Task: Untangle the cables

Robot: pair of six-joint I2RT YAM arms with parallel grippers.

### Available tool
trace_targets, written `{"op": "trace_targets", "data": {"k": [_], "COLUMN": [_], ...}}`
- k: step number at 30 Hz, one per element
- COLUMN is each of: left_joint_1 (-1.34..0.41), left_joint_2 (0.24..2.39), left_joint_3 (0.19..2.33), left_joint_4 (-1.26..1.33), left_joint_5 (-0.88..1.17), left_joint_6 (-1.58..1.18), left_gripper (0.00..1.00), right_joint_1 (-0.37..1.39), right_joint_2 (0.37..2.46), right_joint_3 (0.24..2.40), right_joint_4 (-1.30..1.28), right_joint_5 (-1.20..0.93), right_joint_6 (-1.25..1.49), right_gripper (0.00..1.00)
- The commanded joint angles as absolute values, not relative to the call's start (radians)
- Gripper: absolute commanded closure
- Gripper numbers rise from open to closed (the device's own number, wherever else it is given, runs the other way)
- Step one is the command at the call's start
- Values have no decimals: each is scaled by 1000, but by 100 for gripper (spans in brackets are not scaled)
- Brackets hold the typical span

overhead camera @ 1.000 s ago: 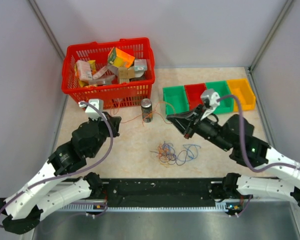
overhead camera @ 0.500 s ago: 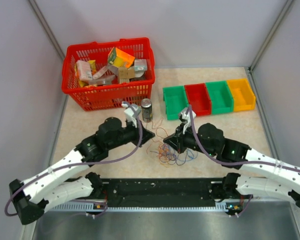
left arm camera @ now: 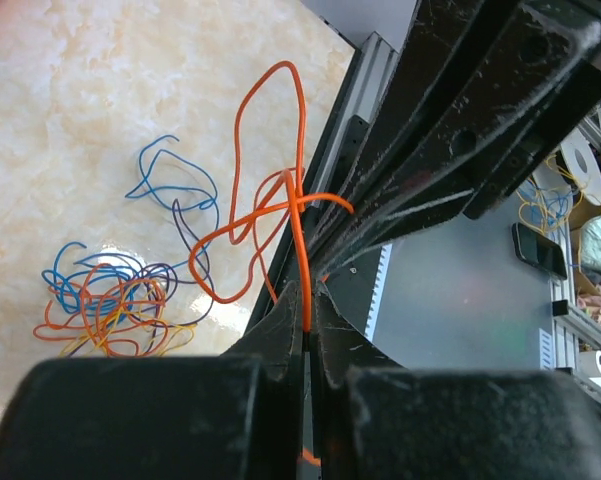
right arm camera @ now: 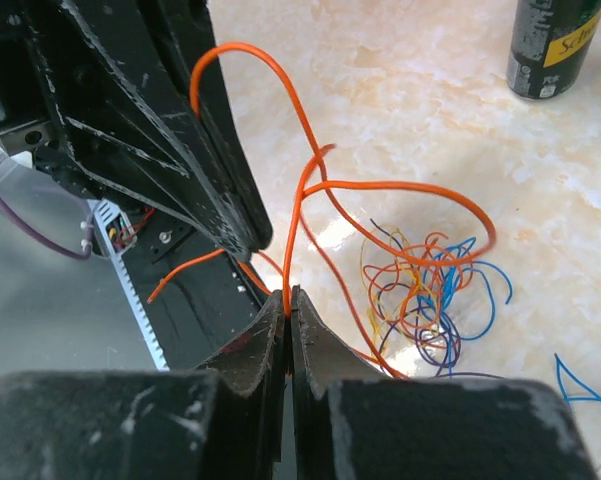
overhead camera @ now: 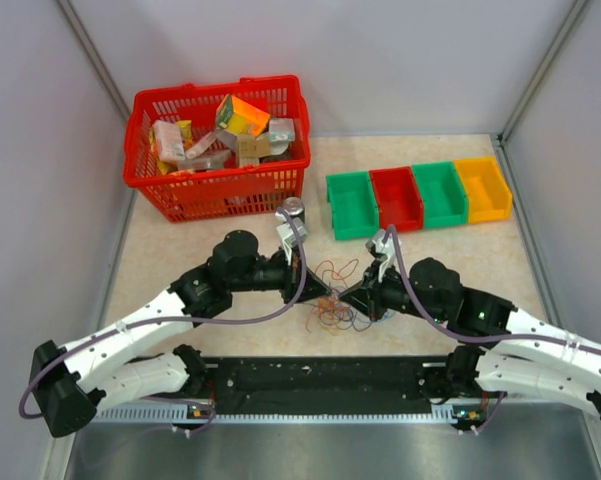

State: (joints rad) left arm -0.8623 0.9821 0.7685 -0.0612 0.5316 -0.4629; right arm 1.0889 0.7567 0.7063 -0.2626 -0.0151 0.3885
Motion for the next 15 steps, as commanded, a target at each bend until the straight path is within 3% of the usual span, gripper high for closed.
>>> {"op": "trace_targets", "data": {"k": [1, 5, 15], "left_joint_1": [-861, -861, -861], "left_joint_2": [934, 940, 847], "left_joint_3": [756, 755, 701], "left_joint_4": [-34, -9, 28], "left_joint_5": [548, 537, 416], "left_joint_6": [-423, -431, -368], "left_gripper": [100, 99, 76], "right_joint_1": [1080, 1080, 1080], "right_joint_2": [686, 686, 678], "right_joint_3": [696, 695, 698], "right_joint_4": [-282, -262, -238], "right_joint_5": [29, -66, -176], "right_joint_6": [382, 376, 388], "right_gripper": [100, 100, 100]}}
